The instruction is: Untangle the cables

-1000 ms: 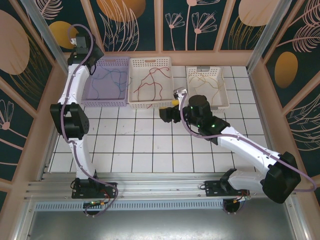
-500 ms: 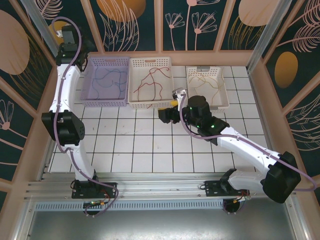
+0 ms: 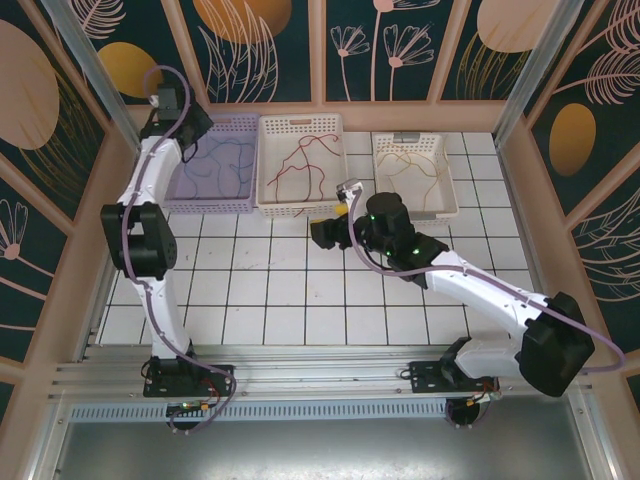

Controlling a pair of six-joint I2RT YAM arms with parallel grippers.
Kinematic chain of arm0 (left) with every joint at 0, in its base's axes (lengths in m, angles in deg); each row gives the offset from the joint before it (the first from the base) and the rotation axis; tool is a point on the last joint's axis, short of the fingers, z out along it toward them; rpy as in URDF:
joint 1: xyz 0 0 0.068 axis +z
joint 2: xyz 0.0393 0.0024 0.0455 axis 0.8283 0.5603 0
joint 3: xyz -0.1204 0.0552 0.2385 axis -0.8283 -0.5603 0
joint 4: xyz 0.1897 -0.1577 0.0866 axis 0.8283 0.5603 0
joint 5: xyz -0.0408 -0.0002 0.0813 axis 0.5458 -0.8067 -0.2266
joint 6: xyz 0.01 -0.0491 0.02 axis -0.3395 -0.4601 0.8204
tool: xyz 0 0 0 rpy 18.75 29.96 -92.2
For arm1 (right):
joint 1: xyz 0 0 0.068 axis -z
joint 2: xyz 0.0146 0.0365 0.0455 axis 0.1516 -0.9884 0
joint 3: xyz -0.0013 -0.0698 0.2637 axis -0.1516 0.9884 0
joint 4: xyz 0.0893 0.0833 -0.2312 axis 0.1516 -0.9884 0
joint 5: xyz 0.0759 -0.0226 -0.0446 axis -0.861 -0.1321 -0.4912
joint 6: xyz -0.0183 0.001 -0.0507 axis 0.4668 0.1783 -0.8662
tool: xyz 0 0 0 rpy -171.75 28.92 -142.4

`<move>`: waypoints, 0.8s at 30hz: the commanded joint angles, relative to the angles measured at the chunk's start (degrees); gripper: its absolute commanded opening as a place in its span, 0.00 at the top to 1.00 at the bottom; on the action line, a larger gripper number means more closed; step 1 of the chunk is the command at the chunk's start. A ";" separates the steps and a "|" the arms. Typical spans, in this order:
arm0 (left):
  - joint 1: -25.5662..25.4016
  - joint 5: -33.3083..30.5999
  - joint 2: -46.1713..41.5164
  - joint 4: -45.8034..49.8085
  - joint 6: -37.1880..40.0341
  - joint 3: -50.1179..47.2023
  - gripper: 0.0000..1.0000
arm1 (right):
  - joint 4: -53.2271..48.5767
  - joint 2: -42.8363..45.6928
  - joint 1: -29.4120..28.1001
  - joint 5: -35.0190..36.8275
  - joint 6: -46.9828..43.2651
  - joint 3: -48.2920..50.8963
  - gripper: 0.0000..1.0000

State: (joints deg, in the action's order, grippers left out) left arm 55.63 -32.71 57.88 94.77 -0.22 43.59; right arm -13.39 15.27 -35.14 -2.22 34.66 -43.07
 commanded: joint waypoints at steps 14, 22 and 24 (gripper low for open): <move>-1.72 -0.69 0.13 -4.52 2.84 -10.54 0.29 | -3.22 1.28 2.26 6.59 2.84 -2.44 0.19; -3.30 -0.47 -8.11 -0.16 5.28 -12.58 0.01 | -7.68 3.83 5.78 8.86 5.83 -4.01 0.18; -3.65 -1.01 -13.06 -1.87 5.55 -17.01 0.01 | -8.54 5.46 8.24 12.23 6.95 -3.48 0.16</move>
State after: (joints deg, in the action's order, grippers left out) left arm 52.81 -33.11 52.44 93.02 3.67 29.80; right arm -19.75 17.30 -29.32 5.56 39.40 -44.84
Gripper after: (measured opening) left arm 0.985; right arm 0.836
